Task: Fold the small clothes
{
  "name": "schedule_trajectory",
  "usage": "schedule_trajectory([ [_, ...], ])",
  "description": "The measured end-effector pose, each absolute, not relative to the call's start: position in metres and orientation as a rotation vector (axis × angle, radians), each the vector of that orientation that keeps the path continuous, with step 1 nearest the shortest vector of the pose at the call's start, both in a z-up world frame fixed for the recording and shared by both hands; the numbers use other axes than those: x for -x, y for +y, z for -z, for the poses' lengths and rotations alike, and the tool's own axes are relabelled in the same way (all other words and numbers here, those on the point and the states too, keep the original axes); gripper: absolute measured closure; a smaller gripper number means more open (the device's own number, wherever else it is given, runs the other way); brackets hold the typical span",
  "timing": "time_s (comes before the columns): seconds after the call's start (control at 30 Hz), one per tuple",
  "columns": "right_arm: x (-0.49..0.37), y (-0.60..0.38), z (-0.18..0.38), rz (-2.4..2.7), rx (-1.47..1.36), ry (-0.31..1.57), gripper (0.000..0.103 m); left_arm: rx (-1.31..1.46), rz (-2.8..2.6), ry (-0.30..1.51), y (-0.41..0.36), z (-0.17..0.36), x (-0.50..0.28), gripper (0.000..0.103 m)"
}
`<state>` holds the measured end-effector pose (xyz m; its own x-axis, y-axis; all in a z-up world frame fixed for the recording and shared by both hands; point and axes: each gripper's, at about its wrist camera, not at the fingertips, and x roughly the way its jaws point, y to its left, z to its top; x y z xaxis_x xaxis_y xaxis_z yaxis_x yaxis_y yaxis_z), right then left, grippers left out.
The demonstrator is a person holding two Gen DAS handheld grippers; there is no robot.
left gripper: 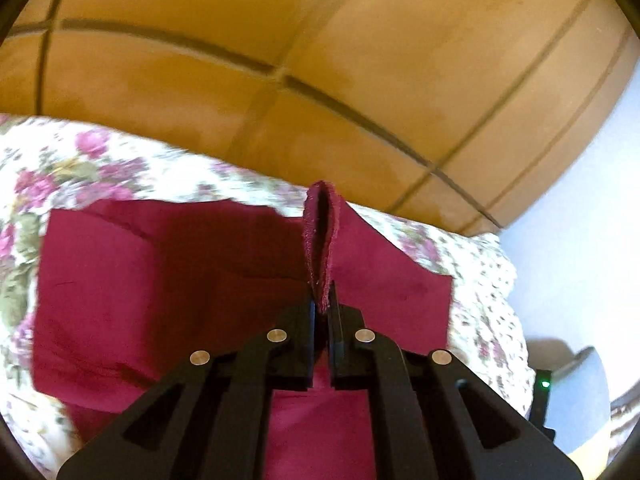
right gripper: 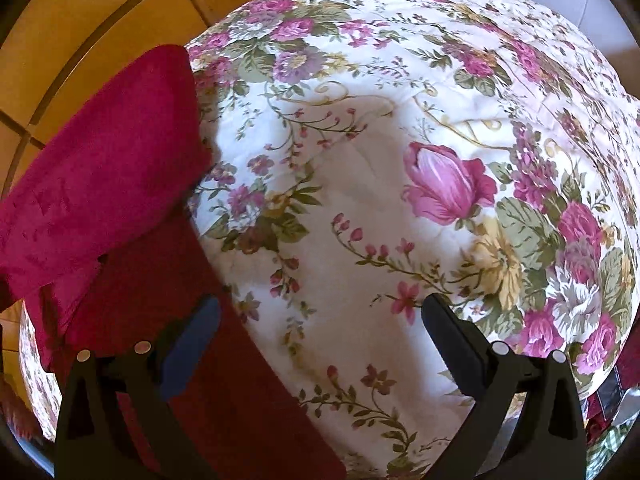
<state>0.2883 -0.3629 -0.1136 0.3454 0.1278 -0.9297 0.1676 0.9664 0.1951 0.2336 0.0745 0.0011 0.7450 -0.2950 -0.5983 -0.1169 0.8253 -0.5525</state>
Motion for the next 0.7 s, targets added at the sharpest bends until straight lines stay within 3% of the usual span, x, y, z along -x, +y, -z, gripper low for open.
schedule_trajectory([
  [0.2,-0.296,-0.356,0.116,0.005,-0.257,1.205,0.002,0.581,-0.002,0.814,0.107,0.041,-0.228,0.1],
  [0.5,-0.312,-0.327,0.103,-0.083,-0.218,1.049,0.002,0.615,-0.063,0.775,0.139,0.083,-0.201,0.1],
  [0.7,-0.34,-0.274,0.108,-0.081,0.006,0.968,0.002,0.653,-0.013,0.713,0.14,0.096,-0.186,0.1],
])
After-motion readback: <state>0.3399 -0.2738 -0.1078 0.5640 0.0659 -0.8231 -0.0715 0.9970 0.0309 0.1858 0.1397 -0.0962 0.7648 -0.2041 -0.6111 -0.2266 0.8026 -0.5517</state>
